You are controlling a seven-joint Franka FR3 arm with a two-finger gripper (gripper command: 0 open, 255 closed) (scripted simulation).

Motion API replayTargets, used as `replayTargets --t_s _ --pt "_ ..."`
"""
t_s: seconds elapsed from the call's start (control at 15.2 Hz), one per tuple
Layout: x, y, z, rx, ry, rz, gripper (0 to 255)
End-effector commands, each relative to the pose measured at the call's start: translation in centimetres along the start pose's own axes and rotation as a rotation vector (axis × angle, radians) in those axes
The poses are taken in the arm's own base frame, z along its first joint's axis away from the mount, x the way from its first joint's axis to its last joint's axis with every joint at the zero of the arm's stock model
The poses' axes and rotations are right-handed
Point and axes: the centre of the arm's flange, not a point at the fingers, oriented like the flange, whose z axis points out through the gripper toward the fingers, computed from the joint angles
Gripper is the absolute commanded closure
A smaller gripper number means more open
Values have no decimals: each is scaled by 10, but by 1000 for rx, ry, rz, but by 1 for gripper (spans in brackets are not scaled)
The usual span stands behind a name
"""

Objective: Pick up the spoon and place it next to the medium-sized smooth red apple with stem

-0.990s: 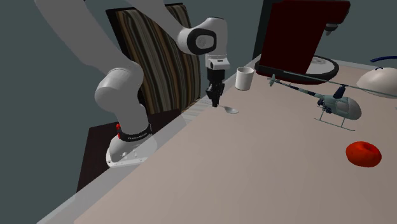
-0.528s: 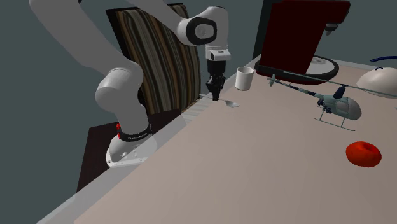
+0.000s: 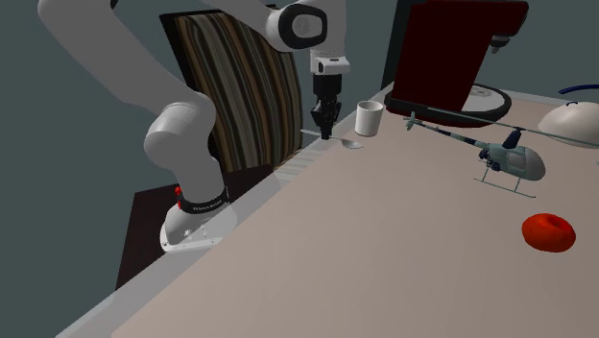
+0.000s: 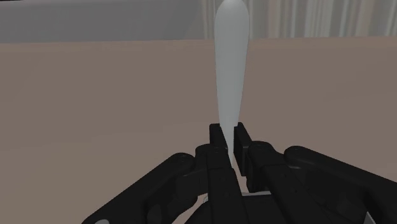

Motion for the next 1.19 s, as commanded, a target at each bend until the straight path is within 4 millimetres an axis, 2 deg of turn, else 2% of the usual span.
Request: replayTargets --t_s 0.0,0.73,1.12 --pt "2 2 -10 0 0 0 255" --pt "10 10 -63 0 0 0 255" --pt "88 1 -53 0 0 0 255"
